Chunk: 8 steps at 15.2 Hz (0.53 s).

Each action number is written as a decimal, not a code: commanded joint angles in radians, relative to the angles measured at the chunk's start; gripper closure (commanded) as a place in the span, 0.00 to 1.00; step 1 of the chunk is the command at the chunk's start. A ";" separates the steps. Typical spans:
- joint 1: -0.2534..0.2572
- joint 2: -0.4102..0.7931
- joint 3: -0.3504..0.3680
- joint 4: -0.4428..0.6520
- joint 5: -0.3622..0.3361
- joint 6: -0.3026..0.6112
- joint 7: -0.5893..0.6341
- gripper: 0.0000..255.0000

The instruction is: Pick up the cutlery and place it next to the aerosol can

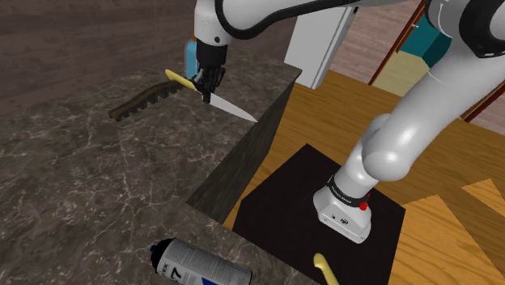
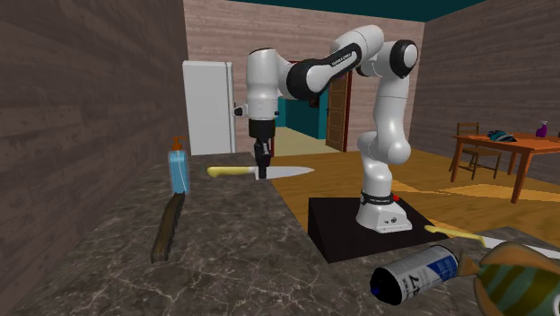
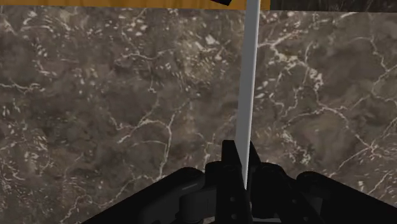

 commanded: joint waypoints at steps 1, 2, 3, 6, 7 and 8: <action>0.017 -0.048 0.017 -0.050 0.017 0.003 0.026 1.00; 0.027 -0.073 0.026 -0.074 0.027 0.005 0.039 1.00; 0.037 -0.097 0.036 -0.097 0.037 0.005 0.053 1.00; 0.070 -0.166 0.066 -0.161 0.068 0.004 0.097 1.00; 0.081 -0.188 0.077 -0.179 0.079 0.003 0.112 1.00; 0.093 -0.209 0.088 -0.197 0.090 0.001 0.128 1.00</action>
